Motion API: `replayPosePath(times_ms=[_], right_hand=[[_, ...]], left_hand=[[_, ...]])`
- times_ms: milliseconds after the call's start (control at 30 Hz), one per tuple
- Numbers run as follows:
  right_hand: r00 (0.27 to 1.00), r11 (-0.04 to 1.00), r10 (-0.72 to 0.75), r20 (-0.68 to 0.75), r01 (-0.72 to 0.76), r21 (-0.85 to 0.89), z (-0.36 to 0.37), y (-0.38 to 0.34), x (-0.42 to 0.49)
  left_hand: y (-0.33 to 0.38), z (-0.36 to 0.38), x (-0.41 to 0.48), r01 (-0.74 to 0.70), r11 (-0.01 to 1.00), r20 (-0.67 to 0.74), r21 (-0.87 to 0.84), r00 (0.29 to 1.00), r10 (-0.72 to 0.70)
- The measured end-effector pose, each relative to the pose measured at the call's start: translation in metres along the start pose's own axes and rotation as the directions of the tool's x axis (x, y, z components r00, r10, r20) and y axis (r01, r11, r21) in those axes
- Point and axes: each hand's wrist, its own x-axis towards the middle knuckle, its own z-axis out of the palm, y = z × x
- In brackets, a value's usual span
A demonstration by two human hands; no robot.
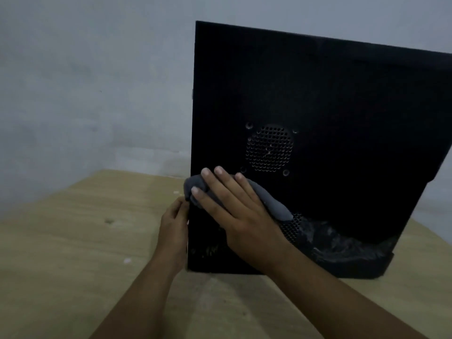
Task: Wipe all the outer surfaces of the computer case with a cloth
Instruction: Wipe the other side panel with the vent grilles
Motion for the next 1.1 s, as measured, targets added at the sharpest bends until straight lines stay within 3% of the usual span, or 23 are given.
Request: replayPosePath(times_ms=[200, 400, 533, 633, 733, 833, 1000, 1100], right_hand=[[0.962, 0.979, -0.199, 0.185, 0.189, 0.07, 0.02, 0.004, -0.031], [0.849, 0.929, -0.355, 0.392, 0.275, 0.246, 0.05, -0.003, -0.083], [0.905, 0.963, -0.254, 0.341, 0.205, 0.172, 0.051, -0.014, -0.084], [0.978, 0.99, -0.112, 0.178, 0.095, 0.102, 0.051, -0.013, -0.09], [0.999, 0.999, -0.007, 0.05, 0.009, -0.034, 0.046, -0.018, -0.089], [0.997, 0.999, 0.023, 0.068, -0.021, -0.042, 0.046, -0.027, -0.08], [0.972, 0.994, -0.101, 0.211, 0.088, 0.069, 0.051, -0.038, -0.078], [0.986, 0.997, -0.057, 0.155, 0.048, 0.057, 0.047, -0.036, -0.08]], left_hand=[[-0.006, -0.01, 0.005, 0.163, 0.962, -0.014, -0.22, 0.985, -0.17], [-0.01, -0.007, 0.013, 0.171, 0.954, -0.029, -0.247, 0.983, -0.184], [-0.017, -0.008, 0.013, 0.123, 0.968, -0.06, -0.219, 0.989, -0.139], [-0.022, -0.007, 0.013, 0.114, 0.974, -0.092, -0.195, 0.987, -0.134], [-0.029, -0.01, 0.015, 0.035, 0.989, -0.132, -0.143, 0.99, -0.054], [-0.032, -0.014, 0.017, -0.034, 0.996, -0.141, -0.085, 0.99, 0.022], [-0.035, -0.013, 0.012, -0.069, 0.998, -0.163, -0.014, 0.984, 0.066], [-0.035, -0.013, 0.01, -0.067, 0.998, -0.179, -0.003, 0.982, 0.065]])
